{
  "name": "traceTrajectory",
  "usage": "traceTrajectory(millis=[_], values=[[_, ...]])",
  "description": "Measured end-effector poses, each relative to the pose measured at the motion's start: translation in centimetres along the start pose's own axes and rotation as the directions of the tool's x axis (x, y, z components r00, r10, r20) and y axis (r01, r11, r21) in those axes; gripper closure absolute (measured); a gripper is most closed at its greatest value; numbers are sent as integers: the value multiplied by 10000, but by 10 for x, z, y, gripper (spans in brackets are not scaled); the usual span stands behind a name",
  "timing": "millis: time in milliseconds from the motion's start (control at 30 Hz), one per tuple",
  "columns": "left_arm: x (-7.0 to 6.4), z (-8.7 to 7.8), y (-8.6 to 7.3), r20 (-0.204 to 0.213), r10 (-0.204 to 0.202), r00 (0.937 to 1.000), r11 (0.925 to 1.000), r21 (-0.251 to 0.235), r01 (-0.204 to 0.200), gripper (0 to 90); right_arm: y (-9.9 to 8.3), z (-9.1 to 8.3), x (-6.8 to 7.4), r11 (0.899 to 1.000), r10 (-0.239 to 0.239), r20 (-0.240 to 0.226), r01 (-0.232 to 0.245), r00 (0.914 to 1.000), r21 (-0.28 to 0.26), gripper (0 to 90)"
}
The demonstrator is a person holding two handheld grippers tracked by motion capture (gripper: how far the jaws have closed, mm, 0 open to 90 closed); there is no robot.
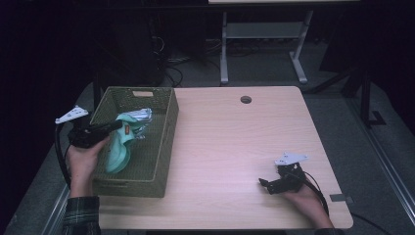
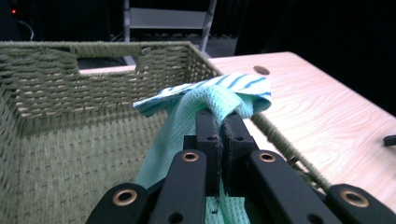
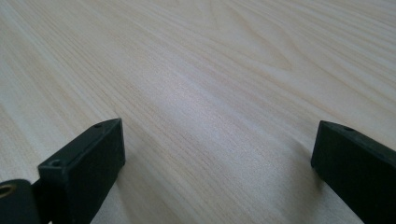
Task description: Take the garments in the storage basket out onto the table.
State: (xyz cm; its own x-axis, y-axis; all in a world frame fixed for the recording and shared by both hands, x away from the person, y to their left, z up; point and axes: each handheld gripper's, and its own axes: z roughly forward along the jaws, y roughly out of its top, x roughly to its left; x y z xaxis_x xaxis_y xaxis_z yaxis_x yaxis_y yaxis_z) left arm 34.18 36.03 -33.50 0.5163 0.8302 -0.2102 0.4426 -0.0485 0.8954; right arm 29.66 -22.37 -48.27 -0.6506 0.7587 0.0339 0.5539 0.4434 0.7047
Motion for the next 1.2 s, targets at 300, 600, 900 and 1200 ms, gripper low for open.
traceTrajectory(millis=[300, 600, 900, 1200], values=[[-9, -7, 9, 400, -103, 9991, 9975, -698, 131, 873, 0, 0, 0, 10000, 44, 11, -44, 10000, 7, 24], [-22, -12, 22, 998, -87, 9950, 9941, -1064, 193, 875, 0, 0, 0, 10000, 53, 11, -53, 10000, 0, 24], [-36, -14, 35, 1225, 174, 9923, 9935, -1135, -34, 875, 0, 0, 1, 10000, 73, 31, -73, 10000, 7, 24], [-50, -9, 44, 1534, 407, 9873, 9933, -1131, -234, 875, 0, 0, 1, 9999, 115, 56, -115, 9999, 17, 24]])
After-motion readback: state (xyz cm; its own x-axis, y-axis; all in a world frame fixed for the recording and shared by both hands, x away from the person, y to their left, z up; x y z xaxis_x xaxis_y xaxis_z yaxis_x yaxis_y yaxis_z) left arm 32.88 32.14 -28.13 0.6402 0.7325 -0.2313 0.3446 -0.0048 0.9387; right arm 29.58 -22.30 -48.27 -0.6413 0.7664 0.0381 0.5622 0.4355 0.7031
